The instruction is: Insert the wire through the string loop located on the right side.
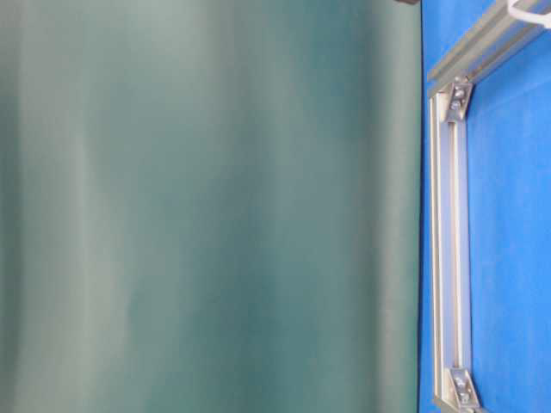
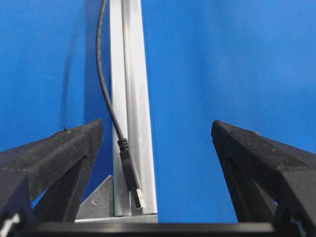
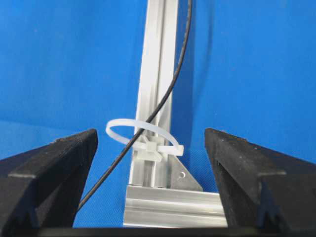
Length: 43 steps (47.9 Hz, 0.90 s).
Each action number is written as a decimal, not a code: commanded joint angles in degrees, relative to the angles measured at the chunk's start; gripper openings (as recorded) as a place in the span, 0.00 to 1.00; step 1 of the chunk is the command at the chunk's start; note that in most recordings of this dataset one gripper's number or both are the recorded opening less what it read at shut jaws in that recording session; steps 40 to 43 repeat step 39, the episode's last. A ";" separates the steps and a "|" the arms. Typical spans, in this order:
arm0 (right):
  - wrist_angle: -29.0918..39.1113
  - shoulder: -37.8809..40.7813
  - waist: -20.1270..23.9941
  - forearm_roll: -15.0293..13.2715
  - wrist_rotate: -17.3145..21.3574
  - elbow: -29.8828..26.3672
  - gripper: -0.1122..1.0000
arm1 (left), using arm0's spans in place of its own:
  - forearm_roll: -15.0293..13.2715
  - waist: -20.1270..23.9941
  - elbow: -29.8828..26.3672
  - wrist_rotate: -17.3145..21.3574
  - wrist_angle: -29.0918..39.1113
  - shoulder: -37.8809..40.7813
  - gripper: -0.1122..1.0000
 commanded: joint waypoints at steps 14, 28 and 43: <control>-0.18 0.09 -0.09 0.09 0.09 -1.05 0.79 | 0.18 0.35 -0.97 0.00 0.00 -0.62 0.87; -0.09 0.09 -0.09 0.09 0.09 -1.05 0.79 | 0.09 0.35 -0.97 0.00 0.00 -0.53 0.87; -0.09 0.09 -0.18 0.09 0.09 -1.05 0.79 | 0.18 0.35 -0.97 0.00 0.00 -0.53 0.87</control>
